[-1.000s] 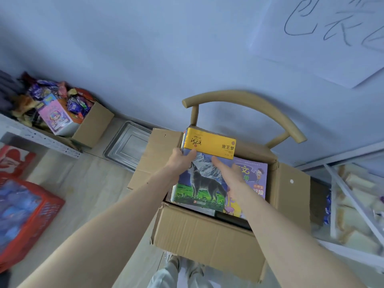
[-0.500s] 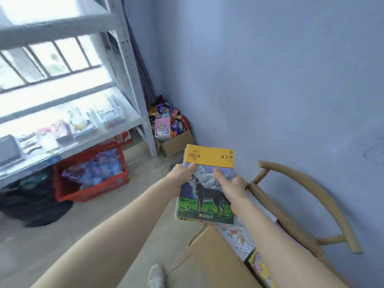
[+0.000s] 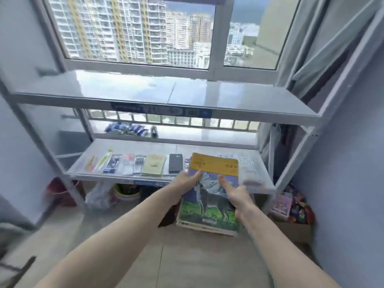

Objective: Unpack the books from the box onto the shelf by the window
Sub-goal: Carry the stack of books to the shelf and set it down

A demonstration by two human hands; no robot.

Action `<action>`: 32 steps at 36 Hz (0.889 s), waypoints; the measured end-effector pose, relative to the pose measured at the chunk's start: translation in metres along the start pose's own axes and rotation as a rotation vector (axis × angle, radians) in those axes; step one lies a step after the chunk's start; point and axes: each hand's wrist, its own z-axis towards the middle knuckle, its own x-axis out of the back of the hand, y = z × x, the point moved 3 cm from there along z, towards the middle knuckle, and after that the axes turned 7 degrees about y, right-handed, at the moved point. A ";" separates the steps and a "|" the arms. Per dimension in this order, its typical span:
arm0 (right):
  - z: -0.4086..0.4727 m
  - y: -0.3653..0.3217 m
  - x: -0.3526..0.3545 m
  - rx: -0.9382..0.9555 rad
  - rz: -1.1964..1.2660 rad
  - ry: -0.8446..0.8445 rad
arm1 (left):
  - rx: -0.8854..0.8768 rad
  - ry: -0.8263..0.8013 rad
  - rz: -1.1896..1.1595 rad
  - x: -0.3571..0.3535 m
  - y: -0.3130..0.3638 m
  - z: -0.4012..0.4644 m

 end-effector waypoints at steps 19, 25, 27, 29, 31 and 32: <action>0.056 -0.300 -0.384 0.365 0.099 -0.273 | -0.296 0.237 -0.293 0.382 0.084 0.158; 0.078 -0.363 -0.476 0.554 0.113 -0.337 | -0.448 0.362 -0.188 0.465 0.109 0.222; 0.084 -0.378 -0.505 0.630 0.108 -0.347 | -0.489 0.442 -0.107 0.493 0.111 0.242; 0.090 -0.390 -0.533 0.714 0.118 -0.360 | -0.528 0.493 -0.041 0.520 0.109 0.263; 0.094 -0.398 -0.560 0.790 0.133 -0.374 | -0.557 0.556 0.013 0.544 0.104 0.283; 0.097 -0.400 -0.573 0.819 0.145 -0.380 | -0.572 0.587 0.028 0.556 0.101 0.293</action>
